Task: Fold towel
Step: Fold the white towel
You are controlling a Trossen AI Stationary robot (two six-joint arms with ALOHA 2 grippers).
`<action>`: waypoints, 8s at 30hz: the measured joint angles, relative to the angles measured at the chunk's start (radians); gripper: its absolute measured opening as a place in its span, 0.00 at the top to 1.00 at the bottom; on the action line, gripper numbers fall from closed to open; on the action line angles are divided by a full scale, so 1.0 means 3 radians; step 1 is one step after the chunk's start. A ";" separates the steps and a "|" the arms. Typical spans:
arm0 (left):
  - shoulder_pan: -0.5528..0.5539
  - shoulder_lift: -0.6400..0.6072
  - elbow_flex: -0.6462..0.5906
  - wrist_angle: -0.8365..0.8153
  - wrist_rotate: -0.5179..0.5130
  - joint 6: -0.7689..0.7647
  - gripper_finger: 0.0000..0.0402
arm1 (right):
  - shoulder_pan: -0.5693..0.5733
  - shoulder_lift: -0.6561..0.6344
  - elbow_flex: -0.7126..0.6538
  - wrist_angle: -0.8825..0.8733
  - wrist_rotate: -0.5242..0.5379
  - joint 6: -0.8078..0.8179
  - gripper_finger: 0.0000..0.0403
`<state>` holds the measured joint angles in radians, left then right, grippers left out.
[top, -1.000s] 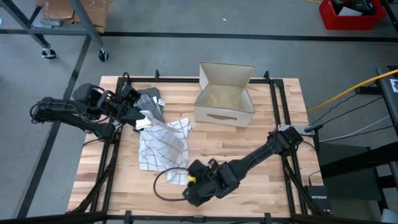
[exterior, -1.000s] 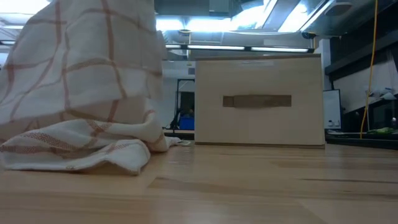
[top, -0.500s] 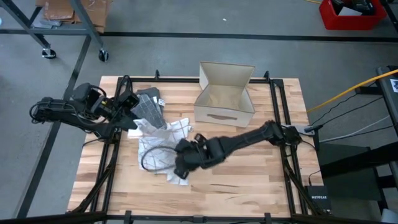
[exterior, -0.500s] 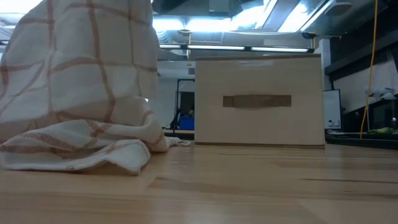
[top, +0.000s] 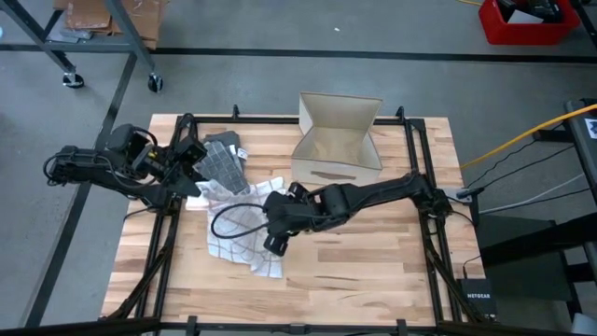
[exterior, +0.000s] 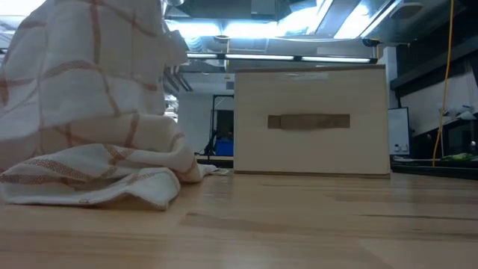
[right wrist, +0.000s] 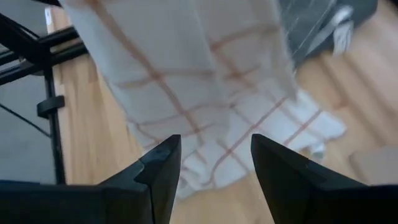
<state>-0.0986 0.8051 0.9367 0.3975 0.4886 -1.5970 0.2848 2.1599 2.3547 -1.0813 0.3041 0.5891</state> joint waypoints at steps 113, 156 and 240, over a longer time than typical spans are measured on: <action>0.0004 -0.0003 -0.0001 0.0198 0.0203 0.0011 1.00 | -0.0305 -0.0041 -0.1102 0.1818 -0.0715 -0.0610 0.75; 0.0004 -0.0001 -0.0001 0.0203 0.0206 0.0075 1.00 | -0.0491 0.0111 -0.1104 0.2536 -0.1452 -0.0693 0.75; 0.0004 0.0005 -0.0001 0.0193 0.0207 0.0047 1.00 | -0.0445 0.0403 -0.1104 0.2966 -0.1955 -0.1111 0.75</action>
<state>-0.0975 0.8066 0.9363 0.4553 0.5507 -1.5829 0.1513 2.2806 2.0235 -0.1915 -0.2825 0.2558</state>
